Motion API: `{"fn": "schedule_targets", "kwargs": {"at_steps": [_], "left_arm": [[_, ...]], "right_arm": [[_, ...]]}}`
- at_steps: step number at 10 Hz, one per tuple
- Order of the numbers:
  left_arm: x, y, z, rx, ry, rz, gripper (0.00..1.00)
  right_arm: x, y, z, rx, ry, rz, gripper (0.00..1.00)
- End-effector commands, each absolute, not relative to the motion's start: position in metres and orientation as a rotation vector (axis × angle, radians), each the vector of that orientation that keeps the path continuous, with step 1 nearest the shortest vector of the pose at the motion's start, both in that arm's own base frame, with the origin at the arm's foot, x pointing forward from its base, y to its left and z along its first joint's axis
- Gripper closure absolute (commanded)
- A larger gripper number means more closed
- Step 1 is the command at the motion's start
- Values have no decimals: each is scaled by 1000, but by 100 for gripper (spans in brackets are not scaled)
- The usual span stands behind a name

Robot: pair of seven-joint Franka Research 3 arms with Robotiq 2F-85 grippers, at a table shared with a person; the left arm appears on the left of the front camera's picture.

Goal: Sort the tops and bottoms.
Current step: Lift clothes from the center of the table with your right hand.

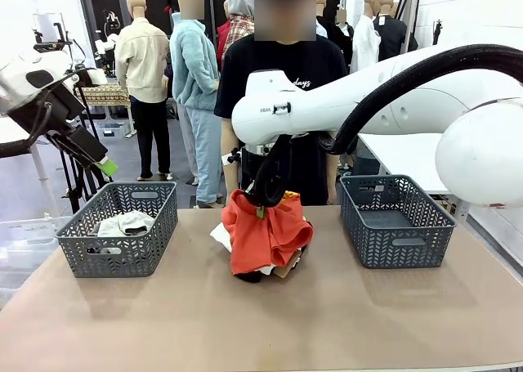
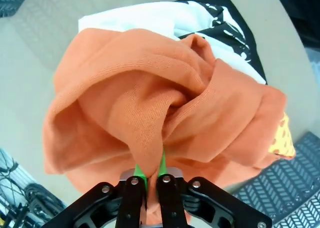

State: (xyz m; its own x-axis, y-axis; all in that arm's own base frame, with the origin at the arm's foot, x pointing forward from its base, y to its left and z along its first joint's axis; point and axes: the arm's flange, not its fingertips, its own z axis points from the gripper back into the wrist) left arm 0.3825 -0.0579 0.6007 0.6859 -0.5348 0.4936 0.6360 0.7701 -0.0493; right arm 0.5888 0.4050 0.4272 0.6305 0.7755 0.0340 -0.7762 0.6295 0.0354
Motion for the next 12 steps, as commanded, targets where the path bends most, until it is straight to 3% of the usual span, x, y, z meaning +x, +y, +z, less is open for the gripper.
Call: {"fn": "schedule_targets", "kwargs": {"at_steps": [1,5,7,10,12], "left_arm": [[382,-58,603,-226,-474,-658,0],[382,-58,603,-226,-474,-658,0],[382,-58,603,-226,-474,-658,0],[382,-58,603,-226,-474,-658,0],[382,-58,603,-226,-474,-658,0]], "right_arm": [[590,403,430,48,-20,885,100],[572,364,562,-87,-210,744,100],[560,347,603,-103,-241,715,100],[545,337,642,-89,-348,715,100],[553,335,637,-74,-284,738,100]]}}
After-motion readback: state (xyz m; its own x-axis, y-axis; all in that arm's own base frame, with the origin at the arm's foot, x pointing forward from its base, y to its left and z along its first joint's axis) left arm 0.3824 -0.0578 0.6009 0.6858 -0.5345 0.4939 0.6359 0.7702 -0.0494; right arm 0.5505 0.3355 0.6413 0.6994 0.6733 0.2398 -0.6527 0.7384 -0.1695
